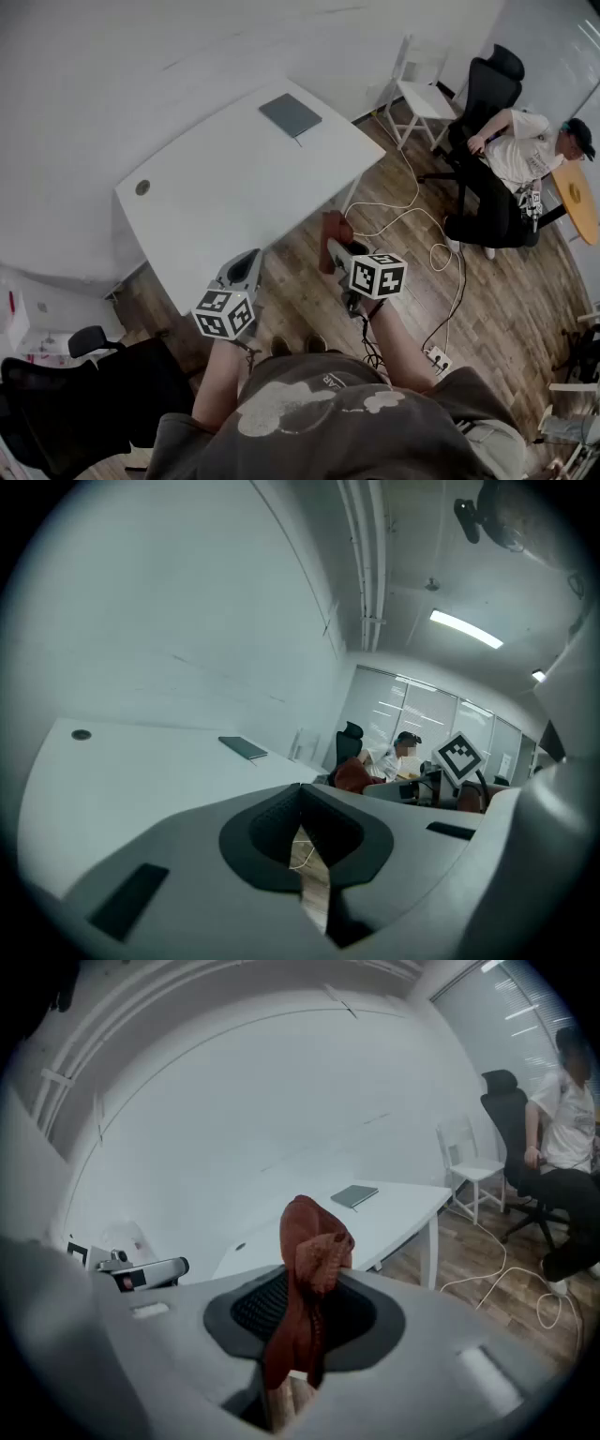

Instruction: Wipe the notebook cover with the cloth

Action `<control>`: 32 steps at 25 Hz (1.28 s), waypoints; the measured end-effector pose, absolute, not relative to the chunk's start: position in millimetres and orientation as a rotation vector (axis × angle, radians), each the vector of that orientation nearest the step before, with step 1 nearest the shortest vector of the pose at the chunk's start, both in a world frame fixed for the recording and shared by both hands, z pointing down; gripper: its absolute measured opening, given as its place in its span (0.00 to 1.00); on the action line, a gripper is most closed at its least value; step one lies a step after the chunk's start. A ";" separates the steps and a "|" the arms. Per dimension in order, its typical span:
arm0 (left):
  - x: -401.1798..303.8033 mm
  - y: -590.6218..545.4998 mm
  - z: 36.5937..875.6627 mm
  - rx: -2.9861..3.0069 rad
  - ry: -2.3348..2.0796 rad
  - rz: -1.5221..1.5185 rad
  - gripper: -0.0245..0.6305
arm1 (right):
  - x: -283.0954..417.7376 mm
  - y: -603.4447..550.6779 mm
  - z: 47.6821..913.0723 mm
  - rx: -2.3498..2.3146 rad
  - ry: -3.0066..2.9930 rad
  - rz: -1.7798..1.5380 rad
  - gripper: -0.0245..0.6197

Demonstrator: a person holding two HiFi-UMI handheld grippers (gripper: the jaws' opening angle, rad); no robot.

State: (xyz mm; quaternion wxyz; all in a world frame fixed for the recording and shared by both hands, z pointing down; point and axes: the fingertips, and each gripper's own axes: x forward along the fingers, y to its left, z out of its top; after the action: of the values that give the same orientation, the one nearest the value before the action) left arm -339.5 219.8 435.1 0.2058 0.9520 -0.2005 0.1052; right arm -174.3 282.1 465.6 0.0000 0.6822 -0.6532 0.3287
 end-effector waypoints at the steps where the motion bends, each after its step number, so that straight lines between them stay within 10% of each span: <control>1: -340.2 220.1 436.4 2.652 -0.560 0.296 0.04 | -176.3 281.3 465.6 2.138 -2.055 1.027 0.20; 32: -330.9 243.6 438.1 2.642 -0.610 0.322 0.04 | -173.5 299.4 464.6 2.104 -2.123 1.037 0.20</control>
State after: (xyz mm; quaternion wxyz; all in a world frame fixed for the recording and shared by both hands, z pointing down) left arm -330.9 243.6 438.1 0.2040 0.9472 -0.2188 0.1154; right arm -173.5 299.4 464.6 -0.0111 0.6650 -0.6709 0.3279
